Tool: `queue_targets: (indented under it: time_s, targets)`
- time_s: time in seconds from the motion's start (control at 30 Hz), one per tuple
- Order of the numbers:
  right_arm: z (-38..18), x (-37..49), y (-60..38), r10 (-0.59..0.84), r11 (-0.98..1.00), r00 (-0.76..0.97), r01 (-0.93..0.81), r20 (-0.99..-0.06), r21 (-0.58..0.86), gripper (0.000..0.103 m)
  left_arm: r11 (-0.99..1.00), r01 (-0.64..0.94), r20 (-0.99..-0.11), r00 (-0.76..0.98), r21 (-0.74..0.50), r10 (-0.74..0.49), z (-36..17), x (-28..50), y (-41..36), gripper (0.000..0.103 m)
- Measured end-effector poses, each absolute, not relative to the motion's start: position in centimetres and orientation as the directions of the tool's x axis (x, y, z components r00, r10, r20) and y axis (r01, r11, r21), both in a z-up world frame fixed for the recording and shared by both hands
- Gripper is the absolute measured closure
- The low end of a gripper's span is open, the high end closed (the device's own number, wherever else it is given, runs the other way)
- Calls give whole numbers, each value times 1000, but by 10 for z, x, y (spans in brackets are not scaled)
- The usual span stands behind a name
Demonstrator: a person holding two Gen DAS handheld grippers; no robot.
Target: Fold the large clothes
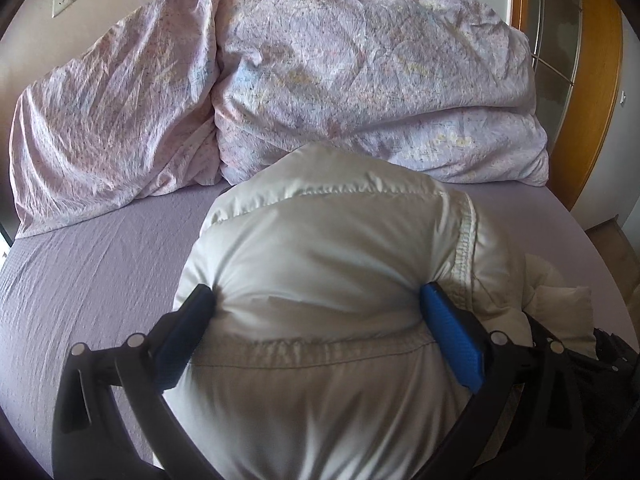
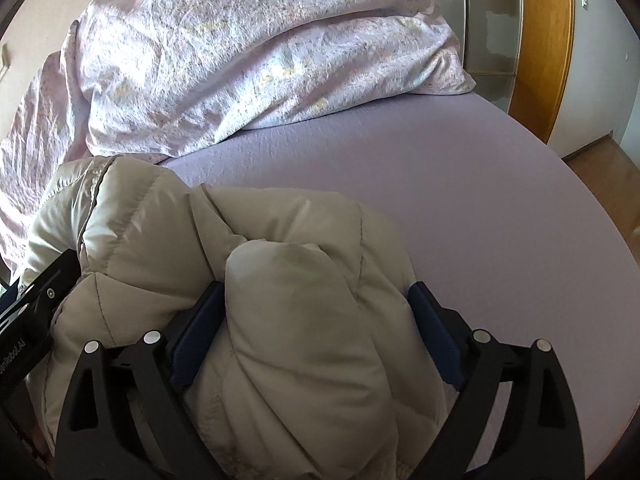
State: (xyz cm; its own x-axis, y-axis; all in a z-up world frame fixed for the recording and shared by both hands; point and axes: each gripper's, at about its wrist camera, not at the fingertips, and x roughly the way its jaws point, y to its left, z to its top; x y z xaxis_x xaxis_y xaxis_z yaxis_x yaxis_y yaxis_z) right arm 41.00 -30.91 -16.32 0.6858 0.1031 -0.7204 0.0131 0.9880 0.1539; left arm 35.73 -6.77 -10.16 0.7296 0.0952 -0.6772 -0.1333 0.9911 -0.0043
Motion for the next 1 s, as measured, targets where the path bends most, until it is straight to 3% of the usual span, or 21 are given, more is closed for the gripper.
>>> queue_targets:
  time_s: [1.0]
  targets:
    - [-169, 407, -309, 78, 991, 718, 19, -692, 132, 10, 989, -148, -631, 765, 23, 129, -111, 352, -70, 2]
